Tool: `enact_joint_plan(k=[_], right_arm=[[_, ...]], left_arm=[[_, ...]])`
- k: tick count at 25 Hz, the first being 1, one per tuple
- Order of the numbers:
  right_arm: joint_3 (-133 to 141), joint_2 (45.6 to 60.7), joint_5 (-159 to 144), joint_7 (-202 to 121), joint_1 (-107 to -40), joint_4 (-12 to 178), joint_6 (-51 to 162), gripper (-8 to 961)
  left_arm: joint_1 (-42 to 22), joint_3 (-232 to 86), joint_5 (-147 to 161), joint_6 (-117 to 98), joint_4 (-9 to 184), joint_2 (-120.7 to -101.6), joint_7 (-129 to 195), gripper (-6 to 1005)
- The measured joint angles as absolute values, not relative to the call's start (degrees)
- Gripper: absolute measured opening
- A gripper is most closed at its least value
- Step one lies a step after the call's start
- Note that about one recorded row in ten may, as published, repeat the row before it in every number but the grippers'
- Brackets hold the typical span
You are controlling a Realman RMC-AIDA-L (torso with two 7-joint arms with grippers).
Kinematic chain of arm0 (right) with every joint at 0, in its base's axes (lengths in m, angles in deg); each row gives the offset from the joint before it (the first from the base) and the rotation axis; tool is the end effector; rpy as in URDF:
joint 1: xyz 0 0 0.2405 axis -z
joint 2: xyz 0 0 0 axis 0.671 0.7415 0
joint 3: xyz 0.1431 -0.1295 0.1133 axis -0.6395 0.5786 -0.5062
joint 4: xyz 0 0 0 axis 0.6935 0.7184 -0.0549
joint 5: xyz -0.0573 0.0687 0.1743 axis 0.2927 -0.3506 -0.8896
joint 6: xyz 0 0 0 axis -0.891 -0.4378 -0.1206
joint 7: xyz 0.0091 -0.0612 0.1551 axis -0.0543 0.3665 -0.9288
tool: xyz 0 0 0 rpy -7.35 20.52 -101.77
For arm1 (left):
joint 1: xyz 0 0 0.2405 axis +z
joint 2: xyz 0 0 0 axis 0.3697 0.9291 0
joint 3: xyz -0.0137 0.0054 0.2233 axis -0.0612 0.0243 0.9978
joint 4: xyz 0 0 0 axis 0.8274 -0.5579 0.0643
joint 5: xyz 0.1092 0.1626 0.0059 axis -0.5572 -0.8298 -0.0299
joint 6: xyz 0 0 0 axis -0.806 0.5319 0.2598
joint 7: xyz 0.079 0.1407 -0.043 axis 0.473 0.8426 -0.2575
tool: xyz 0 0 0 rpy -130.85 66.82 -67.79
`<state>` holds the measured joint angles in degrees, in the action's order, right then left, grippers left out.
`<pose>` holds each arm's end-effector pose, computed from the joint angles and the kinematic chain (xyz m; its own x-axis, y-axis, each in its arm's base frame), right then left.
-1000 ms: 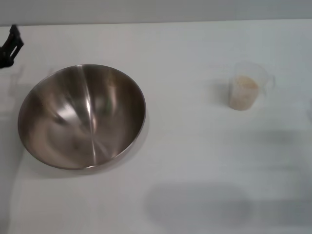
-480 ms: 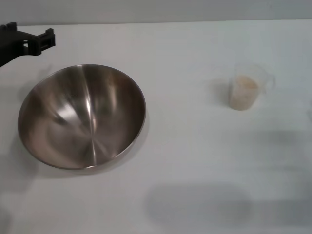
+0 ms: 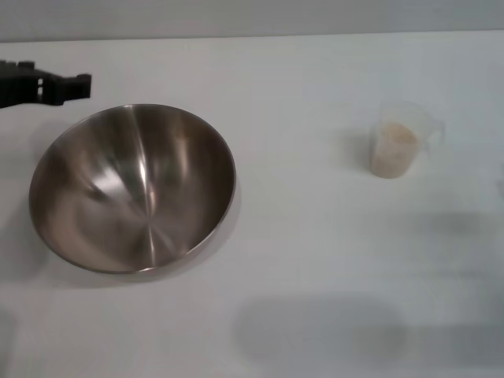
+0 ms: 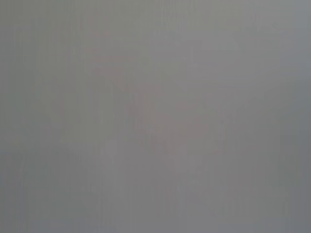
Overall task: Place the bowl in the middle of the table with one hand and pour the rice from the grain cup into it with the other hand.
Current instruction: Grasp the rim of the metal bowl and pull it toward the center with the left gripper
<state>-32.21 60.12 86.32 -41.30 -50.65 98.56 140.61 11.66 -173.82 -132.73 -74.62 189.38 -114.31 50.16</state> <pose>0.3097 0.2304 0.0418 0.6859 0.2752 -0.6736 -0.7099 0.0497 -0.7026 -0.1858 0.3465 0.0714 0.7176 0.5689 0.4017 0.6403 -0.3121 -0.7018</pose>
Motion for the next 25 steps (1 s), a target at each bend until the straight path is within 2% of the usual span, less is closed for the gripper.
enact_joint_plan(k=[11, 25], right_arm=[[-32.21, 60.12, 86.32, -41.31, -50.71, 98.51, 139.87, 824], [-32.21, 60.03, 86.02, -41.3, -50.96, 98.58, 139.25, 825]], left_arm=[[11.68, -178.29, -132.41, -84.67, 189.73, -114.39, 53.47, 830], [11.32, -176.16, -132.33, -85.43, 186.9, -114.44, 54.2, 832]])
